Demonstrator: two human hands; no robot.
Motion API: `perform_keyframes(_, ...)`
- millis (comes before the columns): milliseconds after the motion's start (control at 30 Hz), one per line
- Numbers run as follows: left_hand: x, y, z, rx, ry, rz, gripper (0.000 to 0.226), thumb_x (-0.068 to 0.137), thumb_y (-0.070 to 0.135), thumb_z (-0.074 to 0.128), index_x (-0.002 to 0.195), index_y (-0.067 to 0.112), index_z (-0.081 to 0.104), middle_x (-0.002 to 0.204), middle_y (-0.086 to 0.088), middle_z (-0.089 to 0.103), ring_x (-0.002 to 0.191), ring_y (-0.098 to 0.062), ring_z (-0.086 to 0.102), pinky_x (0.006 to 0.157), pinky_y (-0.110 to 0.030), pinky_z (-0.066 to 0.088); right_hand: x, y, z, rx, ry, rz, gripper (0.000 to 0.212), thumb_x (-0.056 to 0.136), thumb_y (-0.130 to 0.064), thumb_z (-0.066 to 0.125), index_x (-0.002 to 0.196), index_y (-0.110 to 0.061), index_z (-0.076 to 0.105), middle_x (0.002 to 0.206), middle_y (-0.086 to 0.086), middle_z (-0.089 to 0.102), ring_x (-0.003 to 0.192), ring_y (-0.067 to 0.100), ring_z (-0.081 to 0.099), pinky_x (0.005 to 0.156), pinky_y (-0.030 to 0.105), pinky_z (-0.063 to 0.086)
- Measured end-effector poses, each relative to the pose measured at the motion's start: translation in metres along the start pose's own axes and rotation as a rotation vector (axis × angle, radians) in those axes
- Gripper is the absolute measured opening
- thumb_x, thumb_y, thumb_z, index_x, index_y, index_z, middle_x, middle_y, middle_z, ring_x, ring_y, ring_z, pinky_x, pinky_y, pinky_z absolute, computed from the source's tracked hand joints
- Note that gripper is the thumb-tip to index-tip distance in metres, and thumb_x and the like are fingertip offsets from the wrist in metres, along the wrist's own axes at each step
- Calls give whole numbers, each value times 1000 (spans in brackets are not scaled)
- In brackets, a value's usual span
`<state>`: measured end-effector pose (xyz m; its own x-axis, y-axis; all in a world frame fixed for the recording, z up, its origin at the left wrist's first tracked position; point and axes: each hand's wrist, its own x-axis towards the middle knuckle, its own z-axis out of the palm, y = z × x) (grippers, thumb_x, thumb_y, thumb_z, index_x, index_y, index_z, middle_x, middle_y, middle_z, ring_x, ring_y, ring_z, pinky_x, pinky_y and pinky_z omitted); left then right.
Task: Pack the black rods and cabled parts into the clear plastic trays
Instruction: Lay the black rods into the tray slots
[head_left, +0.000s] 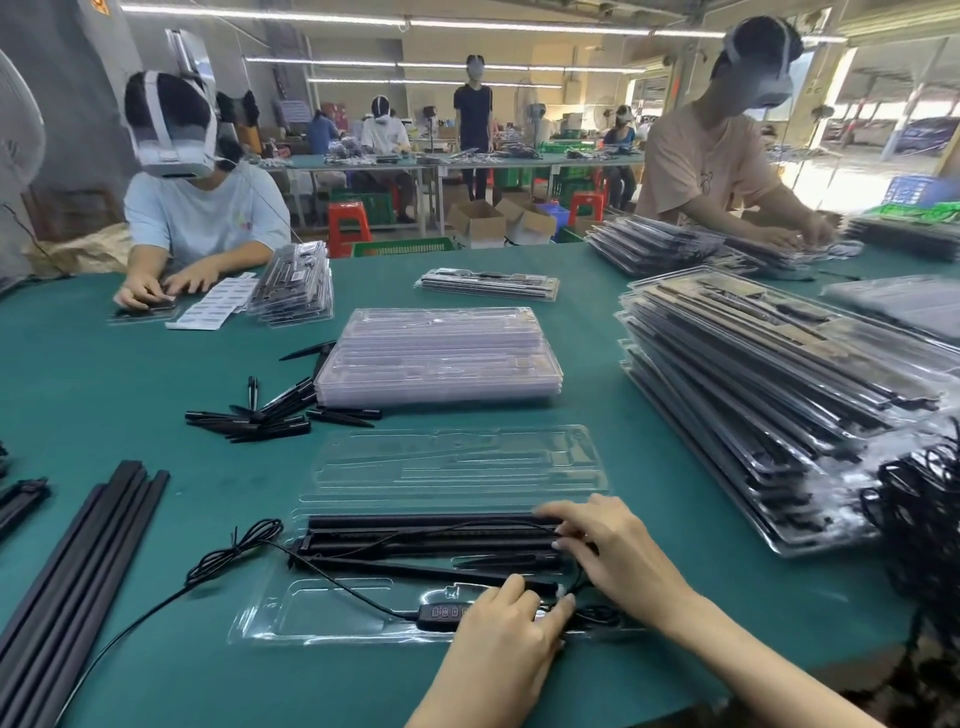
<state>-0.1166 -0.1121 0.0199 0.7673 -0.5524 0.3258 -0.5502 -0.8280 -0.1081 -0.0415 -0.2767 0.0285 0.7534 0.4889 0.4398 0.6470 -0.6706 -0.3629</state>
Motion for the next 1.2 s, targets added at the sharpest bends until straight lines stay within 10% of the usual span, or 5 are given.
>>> perform_keyframes(200,-1,3,2,-19,-3,-20,46,43,48,87,86,35,77,49,12,52,52,-9,56,45,-12,40,-2,2,-1,-242,-65,-218,49,63,7,74,103,-21,75,76,0,60,69,21,59,63,32,52)
perform_keyframes(700,11,0,1,-274,173,-351,24,86,44,56,80,26,70,93,4,56,95,-14,54,85,-23,34,-46,6,1,-147,-170,-134,45,99,-39,34,140,-26,47,126,-14,55,114,5,39,100,25,26)
perform_keyframes(1000,15,-4,5,-176,-343,-399,51,88,42,30,125,30,63,135,9,56,123,-11,54,106,-50,27,-47,6,3,-214,-150,-163,46,99,-36,34,136,-18,53,120,-5,57,111,9,51,96,23,35)
perform_keyframes(1100,17,-30,5,-521,-157,-391,47,104,33,27,150,32,18,157,15,6,146,-5,5,118,-34,1,-48,6,4,-262,-141,-172,46,99,-37,31,136,-21,53,122,-5,56,110,7,46,94,21,33)
perform_keyframes(1200,-20,-93,-14,-640,136,-617,46,101,24,43,145,32,31,153,14,21,145,-5,14,119,-28,6,-49,7,3,-254,-159,-157,47,99,-38,29,139,-24,49,126,-7,53,111,4,42,95,19,30)
